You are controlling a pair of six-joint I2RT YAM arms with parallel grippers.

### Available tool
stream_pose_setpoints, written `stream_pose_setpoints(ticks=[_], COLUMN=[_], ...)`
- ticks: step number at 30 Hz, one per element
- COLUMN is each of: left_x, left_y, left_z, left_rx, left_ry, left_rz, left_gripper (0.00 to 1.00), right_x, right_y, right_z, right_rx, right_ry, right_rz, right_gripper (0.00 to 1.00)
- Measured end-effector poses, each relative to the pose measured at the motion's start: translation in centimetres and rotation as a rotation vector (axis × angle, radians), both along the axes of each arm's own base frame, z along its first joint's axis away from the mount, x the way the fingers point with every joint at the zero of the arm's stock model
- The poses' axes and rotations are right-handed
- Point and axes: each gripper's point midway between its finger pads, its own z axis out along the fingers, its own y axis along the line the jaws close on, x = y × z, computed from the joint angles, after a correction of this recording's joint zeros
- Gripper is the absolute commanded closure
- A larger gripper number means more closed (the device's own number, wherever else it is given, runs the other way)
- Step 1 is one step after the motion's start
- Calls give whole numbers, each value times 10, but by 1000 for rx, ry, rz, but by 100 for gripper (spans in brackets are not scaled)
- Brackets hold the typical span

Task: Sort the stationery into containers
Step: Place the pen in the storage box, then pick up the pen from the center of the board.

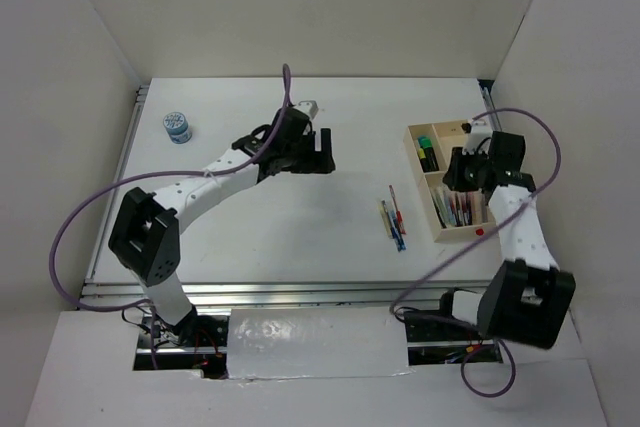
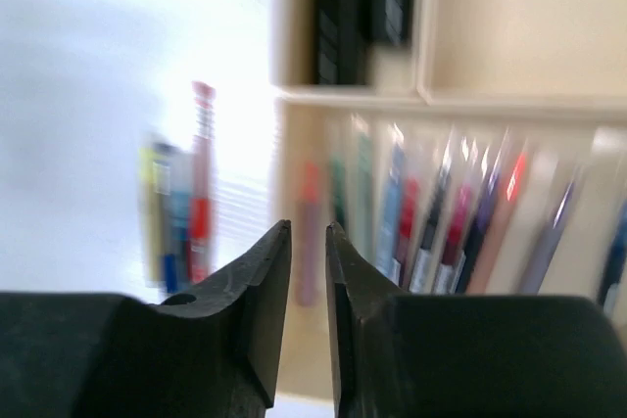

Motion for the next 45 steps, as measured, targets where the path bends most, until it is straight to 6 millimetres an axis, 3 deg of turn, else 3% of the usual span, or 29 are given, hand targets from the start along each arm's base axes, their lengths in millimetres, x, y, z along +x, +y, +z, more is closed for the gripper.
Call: stream_pose_setpoints(ticks=[2,5,8,10,15,19,28,38,45], left_x=[8,17,27,31,32,30,30,25,25], left_y=[11,33,50,58,62,66,73,75,75], left_z=[-1,-3,-2,0,13,21,17,10,10], left_rx=[-1,5,4,1,-8,-13,-9,-3,-4], left_ry=[-2,8,6,2,-25,-50,-41,-27,-29], left_rz=[29,79,122,140,143,140,152,150,150], left_gripper=[9,9,9,5,3,3,3,3,3], right_x=[1,-6,-22,-27,-31,-39,-51,-52,-52], right_y=[17,76,136,148,144,149,174,163,160], right_z=[46,103,114,101,24,-13,-48,-78,-85], right_rx=[-53,-79,-31,0,5,-30,-101,-171,-183], right_ry=[-146,-322,-350,-301,-52,71,176,264,286], right_rz=[54,226,395,416,364,362,382,333,324], right_gripper=[75,74,65,63,64,66,67,66,63])
